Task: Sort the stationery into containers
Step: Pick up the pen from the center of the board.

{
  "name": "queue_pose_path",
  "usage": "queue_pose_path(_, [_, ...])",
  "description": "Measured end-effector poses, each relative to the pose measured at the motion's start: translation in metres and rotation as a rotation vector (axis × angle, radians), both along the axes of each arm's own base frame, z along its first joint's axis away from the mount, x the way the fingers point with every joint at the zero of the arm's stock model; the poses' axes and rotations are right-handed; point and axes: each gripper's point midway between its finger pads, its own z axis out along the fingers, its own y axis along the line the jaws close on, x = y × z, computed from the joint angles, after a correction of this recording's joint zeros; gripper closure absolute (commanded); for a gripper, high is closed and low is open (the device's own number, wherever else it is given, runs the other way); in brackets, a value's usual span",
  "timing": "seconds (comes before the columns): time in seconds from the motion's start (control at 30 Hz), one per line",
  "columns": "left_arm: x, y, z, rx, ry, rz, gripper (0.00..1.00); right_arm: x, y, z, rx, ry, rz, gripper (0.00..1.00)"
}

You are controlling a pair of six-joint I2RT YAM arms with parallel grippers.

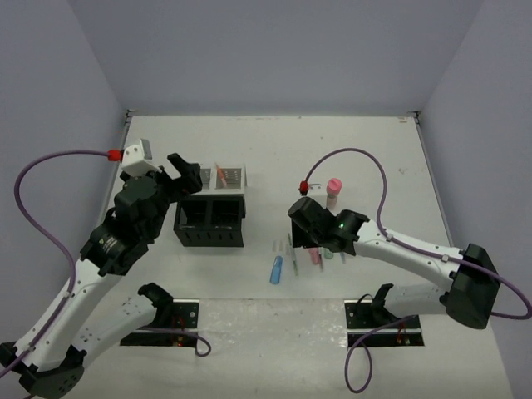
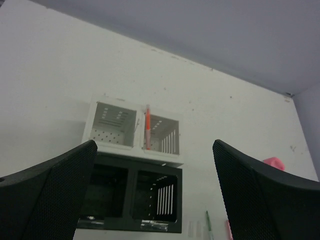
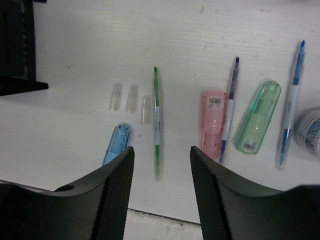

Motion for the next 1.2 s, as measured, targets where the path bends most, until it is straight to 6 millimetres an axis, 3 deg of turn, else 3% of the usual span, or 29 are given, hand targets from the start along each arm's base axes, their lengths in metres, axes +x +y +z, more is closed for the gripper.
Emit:
queue_pose_path(0.2, [-0.016, 0.010, -0.036, 0.061, 0.078, -0.008, 0.00, -0.015, 0.005, -0.034, -0.035, 0.098, 0.028, 0.59])
queue_pose_path(0.47, [-0.011, -0.004, -0.076, 0.152, 0.205, -0.076, 0.00, -0.025, 0.011, -0.070, -0.086, 0.189, 0.059, 0.62])
queue_pose_path(0.67, [-0.015, -0.007, -0.076, 0.149, 0.199, -0.108, 0.00, -0.026, 0.016, -0.082, -0.092, 0.217, 0.070, 0.70])
queue_pose_path(1.2, [-0.017, -0.010, -0.074, 0.159, 0.191, -0.144, 0.00, -0.024, 0.018, -0.100, -0.144, 0.249, 0.059, 0.78])
